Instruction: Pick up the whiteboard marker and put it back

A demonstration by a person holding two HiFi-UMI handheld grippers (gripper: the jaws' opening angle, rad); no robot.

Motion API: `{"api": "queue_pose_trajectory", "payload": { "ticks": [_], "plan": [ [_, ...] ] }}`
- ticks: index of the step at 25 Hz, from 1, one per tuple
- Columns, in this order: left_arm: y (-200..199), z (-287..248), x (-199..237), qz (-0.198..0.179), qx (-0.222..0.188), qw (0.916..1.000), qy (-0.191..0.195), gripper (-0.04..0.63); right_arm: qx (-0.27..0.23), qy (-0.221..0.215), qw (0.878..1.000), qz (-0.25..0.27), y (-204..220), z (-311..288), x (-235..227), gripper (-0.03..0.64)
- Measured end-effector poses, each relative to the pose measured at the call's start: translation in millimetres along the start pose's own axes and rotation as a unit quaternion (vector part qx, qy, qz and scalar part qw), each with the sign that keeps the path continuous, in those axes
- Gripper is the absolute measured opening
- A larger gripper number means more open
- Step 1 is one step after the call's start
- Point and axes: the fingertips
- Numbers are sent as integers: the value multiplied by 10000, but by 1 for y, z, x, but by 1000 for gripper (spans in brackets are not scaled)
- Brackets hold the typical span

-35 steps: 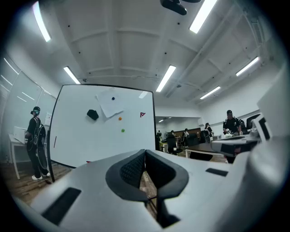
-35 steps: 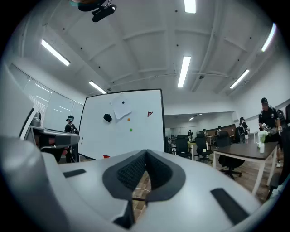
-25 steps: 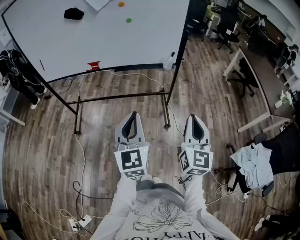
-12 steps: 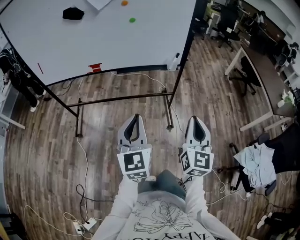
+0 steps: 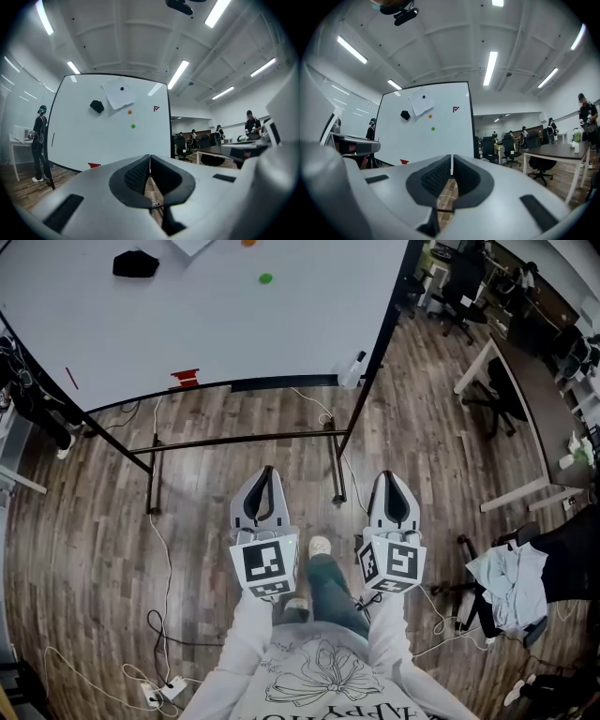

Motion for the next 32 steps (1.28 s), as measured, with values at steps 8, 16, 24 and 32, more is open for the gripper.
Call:
{"api": "queue_pose_trajectory", "payload": {
  "ticks": [8,16,24,32],
  "plan": [
    [-8,-95,-6,37,-179,9997,-179,8,-231,-220,9995,2,1,-103,-34,6],
    [-19,-188,-16,-6,-330,9986,-408,8,-360,-558,9977,-114,4,-208,-68,63],
    [-8,-246,-17,1,-162,9983,-566,8,-191,-772,9966,-226,25,-271,-81,85],
    [9,-295,-5,11,128,9987,-497,8,109,-770,9965,-314,52,-317,-81,108]
  ]
}}
Point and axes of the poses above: the fingertips, and each gripper's own axes: z backward along the fingers, x to its left, y out of its underside, and after that the axes turned 15 degrees about z, right-handed
